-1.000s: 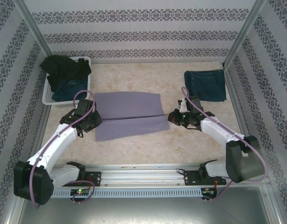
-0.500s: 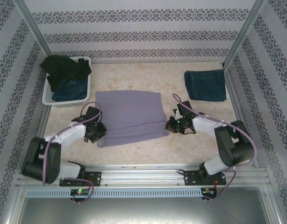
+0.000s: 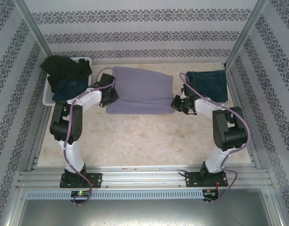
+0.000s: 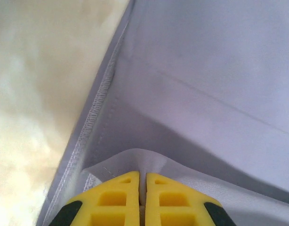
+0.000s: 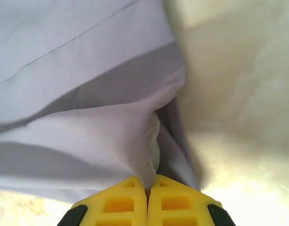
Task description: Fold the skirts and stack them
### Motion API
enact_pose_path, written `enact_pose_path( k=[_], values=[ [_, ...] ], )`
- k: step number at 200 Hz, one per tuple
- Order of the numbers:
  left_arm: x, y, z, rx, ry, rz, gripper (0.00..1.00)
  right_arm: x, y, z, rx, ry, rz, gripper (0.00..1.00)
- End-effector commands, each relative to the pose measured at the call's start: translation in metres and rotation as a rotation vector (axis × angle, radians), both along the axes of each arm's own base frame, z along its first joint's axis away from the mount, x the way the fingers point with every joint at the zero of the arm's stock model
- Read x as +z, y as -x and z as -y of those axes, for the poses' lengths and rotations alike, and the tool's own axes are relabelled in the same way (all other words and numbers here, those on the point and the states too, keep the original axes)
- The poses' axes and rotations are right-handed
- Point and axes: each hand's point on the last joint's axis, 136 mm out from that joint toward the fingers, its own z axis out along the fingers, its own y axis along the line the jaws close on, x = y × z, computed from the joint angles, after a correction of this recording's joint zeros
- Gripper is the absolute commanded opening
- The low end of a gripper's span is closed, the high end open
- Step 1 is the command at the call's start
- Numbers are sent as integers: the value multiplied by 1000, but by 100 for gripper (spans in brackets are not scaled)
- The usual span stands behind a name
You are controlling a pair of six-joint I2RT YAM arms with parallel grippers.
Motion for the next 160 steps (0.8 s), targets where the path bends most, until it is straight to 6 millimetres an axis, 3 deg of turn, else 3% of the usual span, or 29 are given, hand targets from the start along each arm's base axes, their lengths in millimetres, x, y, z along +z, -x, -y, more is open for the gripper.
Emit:
enact_pose_path(
  k=[1,23,34,55,57,58,62,67,68,72,82,93,102,120,160],
  values=[
    [35,31,-15,-43,-56,17,0,17,33,4,54,33,-15,4],
    [20,93,-14,-24,35,-47,10,3,84,3,69,2,-96,13],
    [14,126,-12,-9,93,-68,23,-5,110,1,78,-10,-144,26],
    [16,186,-24,52,134,-72,77,-11,152,12,70,33,-210,48],
    [17,192,-26,55,134,-69,82,-11,154,14,67,40,-212,51],
    [18,192,-26,57,136,-61,90,-11,155,15,64,45,-215,54],
    [21,201,-29,63,135,-54,98,-9,159,19,55,60,-215,68],
    [25,210,-34,68,128,-41,100,-8,161,23,44,78,-210,83],
    [26,212,-34,70,127,-38,100,-6,162,25,39,84,-205,92],
    [30,217,-39,77,113,-27,100,-4,162,27,31,91,-196,97],
    [41,225,-48,92,83,-4,100,6,158,35,-4,130,-162,98],
    [54,223,-51,93,61,17,100,21,145,39,-41,138,-100,98],
    [61,212,-43,70,89,26,100,35,130,29,-37,90,-39,98],
    [61,175,-1,-40,230,6,100,58,101,-14,55,-89,44,98],
    [34,96,79,-201,263,-36,100,49,66,-81,213,-165,18,98]
  ],
)
